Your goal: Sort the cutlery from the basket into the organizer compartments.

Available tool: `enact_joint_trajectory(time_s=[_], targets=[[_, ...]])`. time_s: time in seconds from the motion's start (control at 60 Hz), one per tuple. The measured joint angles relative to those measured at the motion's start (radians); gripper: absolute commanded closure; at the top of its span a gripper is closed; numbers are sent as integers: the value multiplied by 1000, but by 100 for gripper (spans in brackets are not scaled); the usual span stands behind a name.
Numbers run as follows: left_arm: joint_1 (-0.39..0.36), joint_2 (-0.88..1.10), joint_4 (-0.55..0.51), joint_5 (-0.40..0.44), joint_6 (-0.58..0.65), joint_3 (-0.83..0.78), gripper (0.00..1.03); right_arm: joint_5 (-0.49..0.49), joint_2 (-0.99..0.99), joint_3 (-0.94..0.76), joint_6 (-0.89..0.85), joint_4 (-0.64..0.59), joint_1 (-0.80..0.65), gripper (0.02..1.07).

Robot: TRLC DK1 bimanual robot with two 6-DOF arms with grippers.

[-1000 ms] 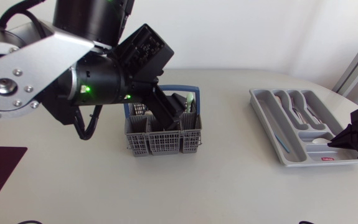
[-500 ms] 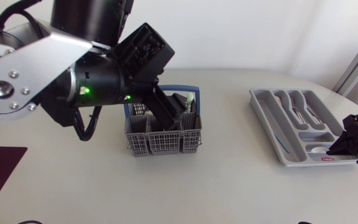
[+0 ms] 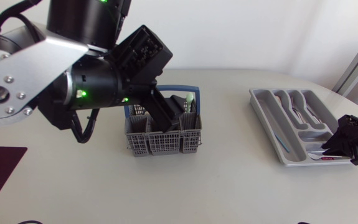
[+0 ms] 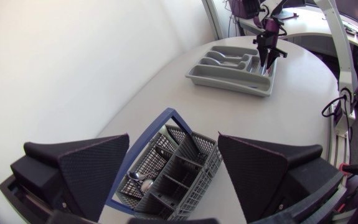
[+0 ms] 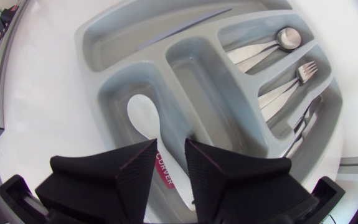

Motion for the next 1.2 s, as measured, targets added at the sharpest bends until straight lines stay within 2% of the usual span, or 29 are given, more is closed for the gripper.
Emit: enact_joint_trajectory(time_s=[0.167,0.35,0.483,0.65,0.783,0.883,0.983,1.1,1.15,1.167,1.2], targets=[[4,-41,4,0,7,-28,5,-82,-186,-121,0,29,-2,39],[45,-118,28,0,19,-84,5,-149,-478,-314,44,52,43,39],[88,-192,39,0,41,-154,5,-177,-633,-451,161,119,169,39],[143,-262,42,6,68,-227,8,-180,-774,-568,430,299,385,39],[218,-296,42,59,86,-275,24,-136,-821,-608,652,445,563,39],[278,-303,49,107,93,-308,42,-83,-821,-623,797,554,682,41],[328,-303,77,134,105,-347,55,-27,-800,-624,915,648,785,50],[349,-299,136,142,117,-400,83,19,-735,-612,1018,722,880,63],[355,-292,163,156,120,-426,89,28,-693,-595,1057,744,910,70],[357,-289,169,160,122,-433,96,32,-680,-589,1070,752,918,74],[367,-277,193,172,124,-459,100,43,-641,-566,1099,774,939,80]])
